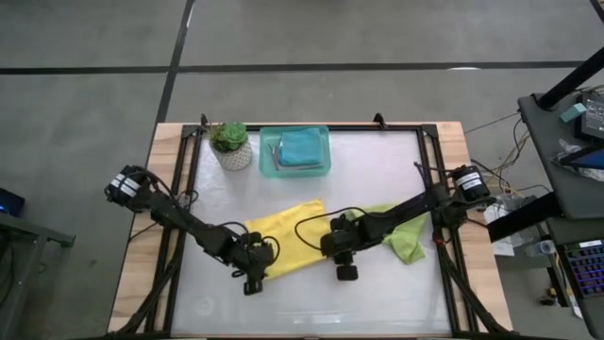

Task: Fold microfiber towels
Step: Fold the yellow microfiber cloth

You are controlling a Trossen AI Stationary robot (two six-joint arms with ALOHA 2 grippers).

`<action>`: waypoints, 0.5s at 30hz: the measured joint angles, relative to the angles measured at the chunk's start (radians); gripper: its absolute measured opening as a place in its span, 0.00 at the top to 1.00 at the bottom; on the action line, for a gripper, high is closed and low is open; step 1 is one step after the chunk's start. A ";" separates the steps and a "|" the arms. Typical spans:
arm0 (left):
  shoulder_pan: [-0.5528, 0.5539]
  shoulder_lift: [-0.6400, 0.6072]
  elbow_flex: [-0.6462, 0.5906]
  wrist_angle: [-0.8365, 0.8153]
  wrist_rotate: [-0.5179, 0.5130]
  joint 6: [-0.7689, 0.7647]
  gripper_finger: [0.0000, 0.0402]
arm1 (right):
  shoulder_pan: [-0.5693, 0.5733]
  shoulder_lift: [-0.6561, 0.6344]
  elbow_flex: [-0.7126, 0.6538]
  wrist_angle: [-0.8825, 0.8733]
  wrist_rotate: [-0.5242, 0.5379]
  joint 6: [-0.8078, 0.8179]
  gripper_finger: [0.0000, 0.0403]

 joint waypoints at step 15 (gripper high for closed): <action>-0.056 -0.116 0.032 -0.001 -0.021 -0.009 0.62 | 0.006 0.000 0.091 -0.141 0.015 -0.046 0.78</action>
